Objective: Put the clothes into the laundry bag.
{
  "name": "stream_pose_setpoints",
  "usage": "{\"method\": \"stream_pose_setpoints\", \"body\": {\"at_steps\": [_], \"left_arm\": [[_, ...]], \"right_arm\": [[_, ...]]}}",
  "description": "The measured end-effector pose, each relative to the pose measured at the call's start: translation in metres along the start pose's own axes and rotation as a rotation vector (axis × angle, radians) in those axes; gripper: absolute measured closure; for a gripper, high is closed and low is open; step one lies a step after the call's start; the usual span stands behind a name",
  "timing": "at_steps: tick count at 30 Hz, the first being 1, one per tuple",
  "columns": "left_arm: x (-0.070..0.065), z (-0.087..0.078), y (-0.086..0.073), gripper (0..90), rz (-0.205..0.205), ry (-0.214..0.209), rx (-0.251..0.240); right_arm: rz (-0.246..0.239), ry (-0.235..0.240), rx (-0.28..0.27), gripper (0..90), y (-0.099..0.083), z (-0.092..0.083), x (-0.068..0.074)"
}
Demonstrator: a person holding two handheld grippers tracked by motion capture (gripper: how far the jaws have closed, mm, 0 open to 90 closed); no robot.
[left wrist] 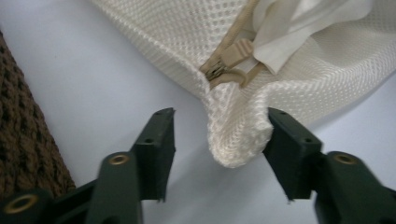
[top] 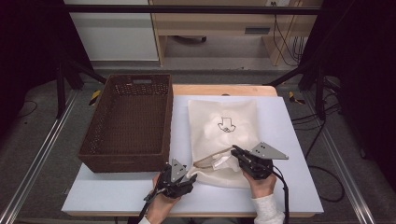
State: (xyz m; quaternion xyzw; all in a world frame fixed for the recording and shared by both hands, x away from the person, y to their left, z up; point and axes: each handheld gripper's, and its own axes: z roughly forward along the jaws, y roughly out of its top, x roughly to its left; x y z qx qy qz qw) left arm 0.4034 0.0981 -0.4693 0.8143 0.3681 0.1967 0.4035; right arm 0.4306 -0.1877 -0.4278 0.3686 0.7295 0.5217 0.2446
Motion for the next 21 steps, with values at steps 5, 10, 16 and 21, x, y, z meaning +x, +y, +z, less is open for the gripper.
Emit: {"method": "stream_pose_setpoints", "body": {"at_steps": [5, 10, 16, 21], "left_arm": [[0.006, -0.005, 0.004, 38.0, -0.064, -0.054, -0.055], [0.002, -0.011, 0.015, 33.8, -0.052, -0.070, -0.101], [0.008, -0.002, 0.028, 35.0, -0.066, -0.034, -0.091], [0.012, 0.017, 0.025, 39.3, -0.112, -0.040, -0.034]], "right_arm": [[0.007, 0.002, 0.001, 85.6, 0.001, -0.003, -0.001], [0.006, 0.001, 0.003, 85.8, 0.001, -0.002, -0.001], [0.004, 0.004, 0.004, 86.0, 0.001, -0.001, -0.002], [0.004, 0.006, 0.005, 86.0, 0.001, 0.000, -0.002]]}}
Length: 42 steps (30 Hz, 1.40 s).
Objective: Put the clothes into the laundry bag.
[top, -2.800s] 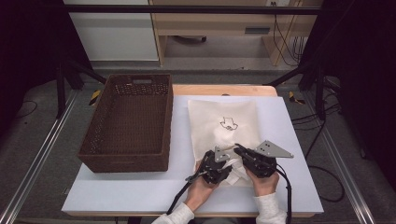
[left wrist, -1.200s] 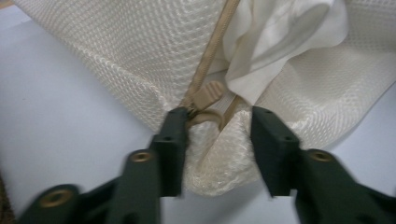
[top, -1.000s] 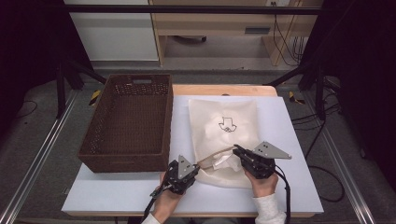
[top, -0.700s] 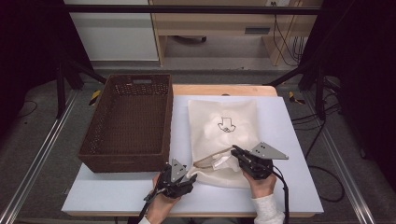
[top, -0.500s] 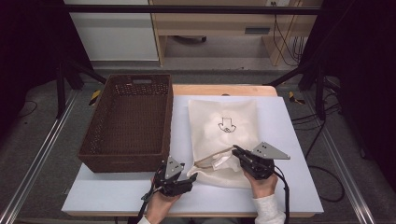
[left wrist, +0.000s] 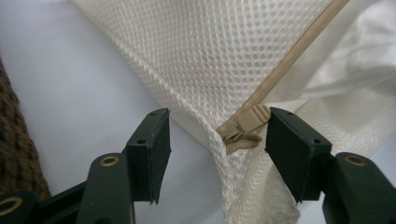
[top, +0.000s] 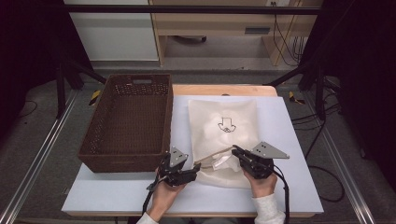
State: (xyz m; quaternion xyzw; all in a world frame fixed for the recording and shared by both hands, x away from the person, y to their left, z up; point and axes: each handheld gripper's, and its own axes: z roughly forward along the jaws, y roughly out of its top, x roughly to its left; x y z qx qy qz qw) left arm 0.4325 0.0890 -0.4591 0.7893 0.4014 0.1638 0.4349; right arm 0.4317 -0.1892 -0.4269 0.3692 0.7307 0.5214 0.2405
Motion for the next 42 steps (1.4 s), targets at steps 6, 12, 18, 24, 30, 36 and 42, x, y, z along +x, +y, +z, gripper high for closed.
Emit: {"method": "stream_pose_setpoints", "body": {"at_steps": [6, 12, 18, 24, 30, 36, 42], "left_arm": [[-0.007, -0.002, -0.021, 38.0, 0.043, -0.006, 0.087], [-0.001, -0.008, -0.031, 54.9, 0.017, -0.076, 0.115], [-0.005, -0.003, -0.033, 80.3, 0.031, -0.096, 0.114], [-0.007, -0.002, -0.037, 83.2, 0.055, -0.077, 0.089], [-0.010, -0.002, -0.038, 83.1, 0.076, -0.060, 0.086], [-0.011, -0.002, -0.038, 82.9, 0.091, -0.047, 0.086], [-0.012, -0.002, -0.038, 82.9, 0.095, -0.046, 0.085]], "right_arm": [[0.003, -0.001, -0.001, 86.0, 0.000, -0.002, -0.001], [-0.009, 0.001, 0.007, 85.9, -0.002, 0.000, 0.000], [-0.013, -0.025, 0.014, 76.4, -0.004, 0.003, 0.002], [-0.007, -0.036, -0.010, 51.6, 0.001, -0.008, 0.003], [-0.010, -0.018, -0.035, 40.4, 0.006, -0.022, 0.009], [-0.001, 0.034, -0.036, 57.6, 0.008, -0.042, 0.017], [0.019, 0.054, 0.050, 81.4, -0.012, -0.033, 0.020]]}}
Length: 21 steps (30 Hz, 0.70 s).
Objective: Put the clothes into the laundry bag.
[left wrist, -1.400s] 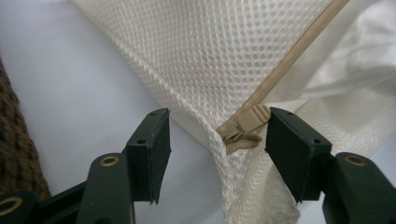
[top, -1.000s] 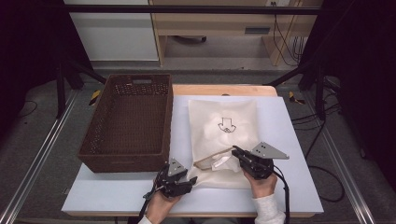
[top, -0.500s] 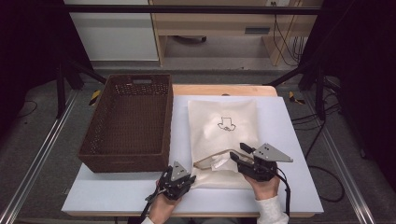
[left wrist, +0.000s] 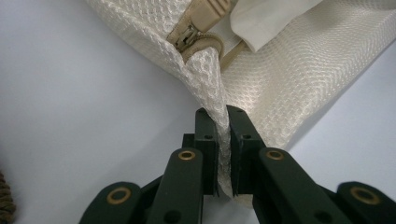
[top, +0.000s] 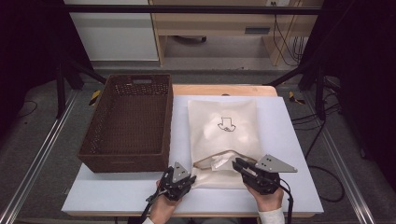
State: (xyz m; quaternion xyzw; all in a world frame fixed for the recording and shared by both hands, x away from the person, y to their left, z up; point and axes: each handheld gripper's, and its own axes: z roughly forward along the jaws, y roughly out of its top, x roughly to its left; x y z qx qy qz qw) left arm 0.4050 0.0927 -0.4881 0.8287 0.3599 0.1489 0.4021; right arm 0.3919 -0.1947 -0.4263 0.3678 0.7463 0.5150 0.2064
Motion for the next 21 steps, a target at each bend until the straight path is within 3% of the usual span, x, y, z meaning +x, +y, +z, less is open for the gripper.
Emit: {"method": "stream_pose_setpoints", "body": {"at_steps": [3, 4, 8, 13, 14, 21], "left_arm": [[0.000, 0.000, 0.000, 82.9, 0.001, 0.001, 0.000], [0.000, 0.000, 0.000, 82.9, 0.000, 0.000, 0.000], [0.000, 0.000, 0.000, 83.0, 0.000, 0.000, 0.000], [0.001, 0.000, 0.000, 83.7, -0.014, -0.009, 0.001], [0.002, 0.000, 0.000, 84.1, -0.021, -0.016, 0.000], [0.001, -0.004, 0.002, 85.3, -0.016, -0.015, 0.006]], "right_arm": [[0.007, 0.005, 0.076, 90.0, -0.014, 0.015, -0.002], [0.015, -0.005, 0.110, 90.0, -0.018, 0.024, -0.002], [0.006, -0.047, 0.156, 90.0, -0.022, 0.045, 0.002], [-0.021, -0.104, 0.159, 90.0, -0.021, 0.068, 0.003], [-0.011, -0.120, 0.149, 90.0, -0.019, 0.081, 0.001], [-0.051, -0.194, 0.147, 90.0, -0.008, 0.116, -0.007]]}}
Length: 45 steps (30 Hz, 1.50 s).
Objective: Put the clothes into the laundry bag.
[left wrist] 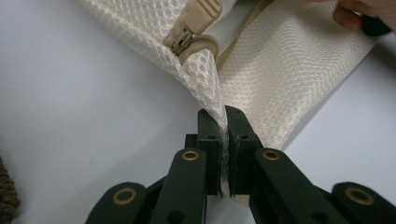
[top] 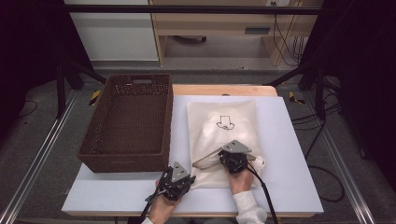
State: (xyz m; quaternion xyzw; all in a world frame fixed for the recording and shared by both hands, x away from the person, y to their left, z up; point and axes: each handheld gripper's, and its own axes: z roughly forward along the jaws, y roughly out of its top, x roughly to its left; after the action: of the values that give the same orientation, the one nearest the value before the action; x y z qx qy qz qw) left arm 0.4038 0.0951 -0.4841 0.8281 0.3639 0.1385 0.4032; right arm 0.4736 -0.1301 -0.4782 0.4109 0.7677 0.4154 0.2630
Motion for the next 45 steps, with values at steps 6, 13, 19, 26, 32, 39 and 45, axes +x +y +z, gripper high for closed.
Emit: {"method": "stream_pose_setpoints", "body": {"at_steps": [6, 13, 19, 26, 32, 39, 45], "left_arm": [[0.003, -0.001, -0.003, 85.5, -0.010, -0.016, 0.009], [0.006, -0.001, -0.002, 83.4, -0.033, -0.031, -0.002], [0.006, -0.008, 0.006, 71.2, -0.043, -0.019, -0.045], [0.013, -0.011, 0.019, 52.0, -0.062, -0.026, -0.073], [0.018, 0.002, 0.016, 69.7, -0.076, -0.048, -0.022], [0.021, -0.006, 0.015, 82.5, -0.075, -0.032, -0.028], [0.022, -0.003, 0.008, 79.1, -0.079, -0.029, 0.009]], "right_arm": [[0.047, -0.128, 0.025, 90.0, 0.001, 0.017, -0.021], [0.055, -0.032, 0.024, 82.1, 0.000, -0.003, -0.019], [0.035, 0.059, -0.050, 75.1, -0.010, -0.063, -0.016], [0.096, -0.148, -0.060, 54.7, -0.036, -0.121, -0.050], [0.198, -0.132, 0.072, 62.4, -0.062, -0.111, -0.070], [0.223, -0.082, 0.084, 81.3, -0.065, -0.124, -0.082], [0.200, -0.045, 0.161, 73.8, -0.078, -0.126, -0.089]]}}
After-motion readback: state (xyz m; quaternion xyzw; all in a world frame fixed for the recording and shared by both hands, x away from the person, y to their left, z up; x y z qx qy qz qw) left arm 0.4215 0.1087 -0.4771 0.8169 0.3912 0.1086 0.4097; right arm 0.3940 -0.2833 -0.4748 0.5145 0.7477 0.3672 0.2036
